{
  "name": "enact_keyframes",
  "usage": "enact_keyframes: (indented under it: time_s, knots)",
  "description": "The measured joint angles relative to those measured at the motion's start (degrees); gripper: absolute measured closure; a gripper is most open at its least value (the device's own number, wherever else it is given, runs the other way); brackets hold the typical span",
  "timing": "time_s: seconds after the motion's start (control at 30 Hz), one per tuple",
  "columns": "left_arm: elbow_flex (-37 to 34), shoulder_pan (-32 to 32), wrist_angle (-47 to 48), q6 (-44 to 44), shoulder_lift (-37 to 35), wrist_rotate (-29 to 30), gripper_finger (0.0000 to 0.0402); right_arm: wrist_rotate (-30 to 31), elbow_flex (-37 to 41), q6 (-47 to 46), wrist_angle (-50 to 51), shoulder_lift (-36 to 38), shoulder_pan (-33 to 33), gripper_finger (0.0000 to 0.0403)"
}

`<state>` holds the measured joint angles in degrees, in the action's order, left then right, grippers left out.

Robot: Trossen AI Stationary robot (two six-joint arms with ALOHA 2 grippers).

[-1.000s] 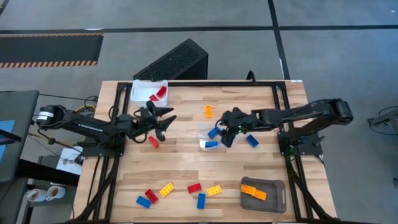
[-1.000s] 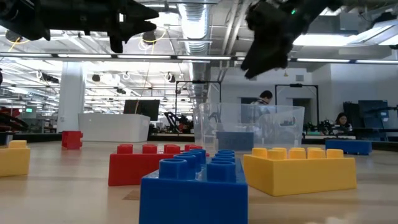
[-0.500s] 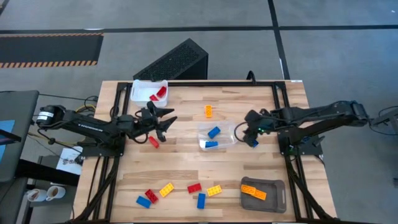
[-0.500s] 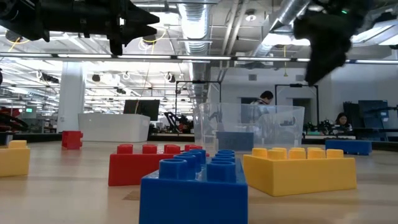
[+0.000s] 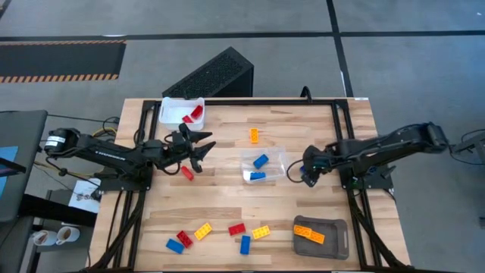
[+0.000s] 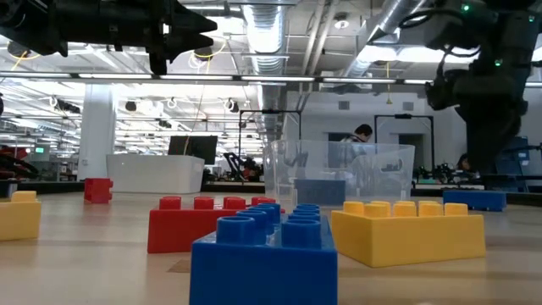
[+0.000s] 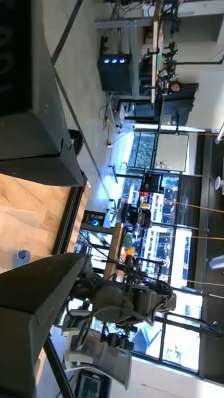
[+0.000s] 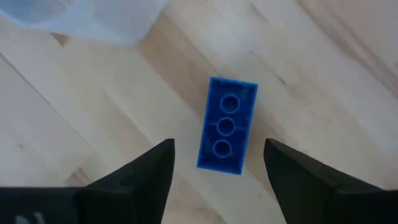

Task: Sort & place blocks by color
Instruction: Put the blue game piece into the transparent bin

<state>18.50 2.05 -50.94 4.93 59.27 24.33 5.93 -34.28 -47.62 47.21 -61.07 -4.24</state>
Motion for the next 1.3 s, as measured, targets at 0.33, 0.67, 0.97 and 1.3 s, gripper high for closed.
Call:
enact_keyframes:
  time_s: [0.33, 0.67, 0.97, 1.3]
  knots:
    - [0.0, -0.2, -0.1, 0.1, 0.0, 0.0, 0.0229, 0.1, 0.0, -2.1, -1.2, -5.3, -3.2, 0.0087]
    - [0.0, -0.2, -0.2, 0.2, 0.0, 0.0, 0.0229, 4.5, 0.0, -1.7, -1.4, -13.1, -0.9, 0.0034]
    - [0.0, -0.3, -0.2, 0.2, 0.0, 0.0, 0.0228, -4.2, 2.6, 5.0, -10.2, -17.2, 2.7, 0.0089]
    - [0.0, -0.3, 0.0, 0.2, 0.0, 0.0, 0.0228, -2.6, 7.0, 4.0, -11.8, -9.6, 4.4, 0.0170]
